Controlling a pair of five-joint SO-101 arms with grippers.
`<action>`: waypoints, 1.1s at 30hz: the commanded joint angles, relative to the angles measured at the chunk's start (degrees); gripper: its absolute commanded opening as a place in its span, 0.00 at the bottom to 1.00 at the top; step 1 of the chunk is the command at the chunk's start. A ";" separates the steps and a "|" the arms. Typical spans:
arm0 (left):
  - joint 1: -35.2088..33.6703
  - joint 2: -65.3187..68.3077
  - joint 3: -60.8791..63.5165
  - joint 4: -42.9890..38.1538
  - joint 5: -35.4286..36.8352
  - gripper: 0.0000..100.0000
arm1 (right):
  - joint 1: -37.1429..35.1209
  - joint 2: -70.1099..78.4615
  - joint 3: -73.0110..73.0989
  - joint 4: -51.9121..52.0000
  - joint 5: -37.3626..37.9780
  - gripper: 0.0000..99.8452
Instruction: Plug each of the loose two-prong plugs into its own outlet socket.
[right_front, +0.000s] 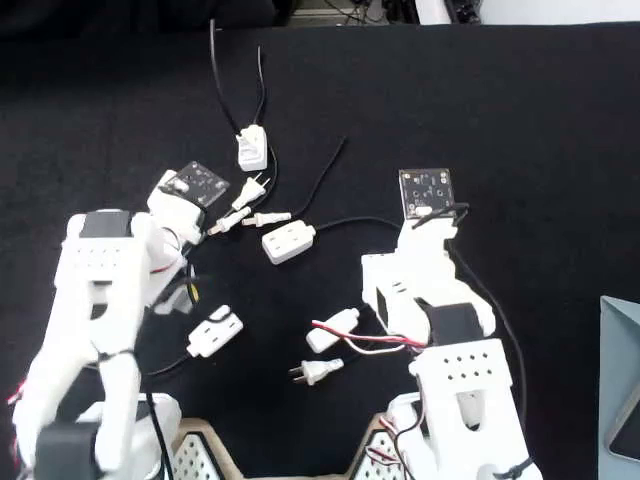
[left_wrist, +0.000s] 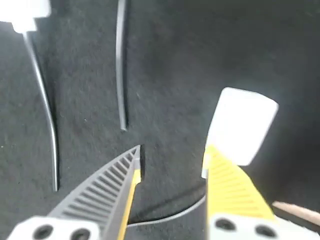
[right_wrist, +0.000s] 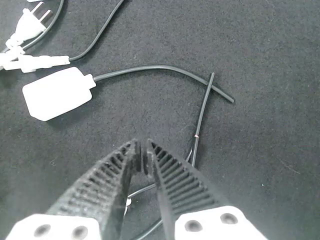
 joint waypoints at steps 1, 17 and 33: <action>4.18 -7.03 3.82 1.67 -0.35 0.20 | -0.88 -0.66 -0.40 -0.88 0.44 0.02; 4.70 -3.43 22.81 -22.95 2.81 0.20 | -0.88 -0.66 -0.40 -0.79 0.44 0.02; 5.32 -0.09 -1.01 1.85 2.81 0.20 | -0.88 -0.66 -0.40 -0.79 0.44 0.02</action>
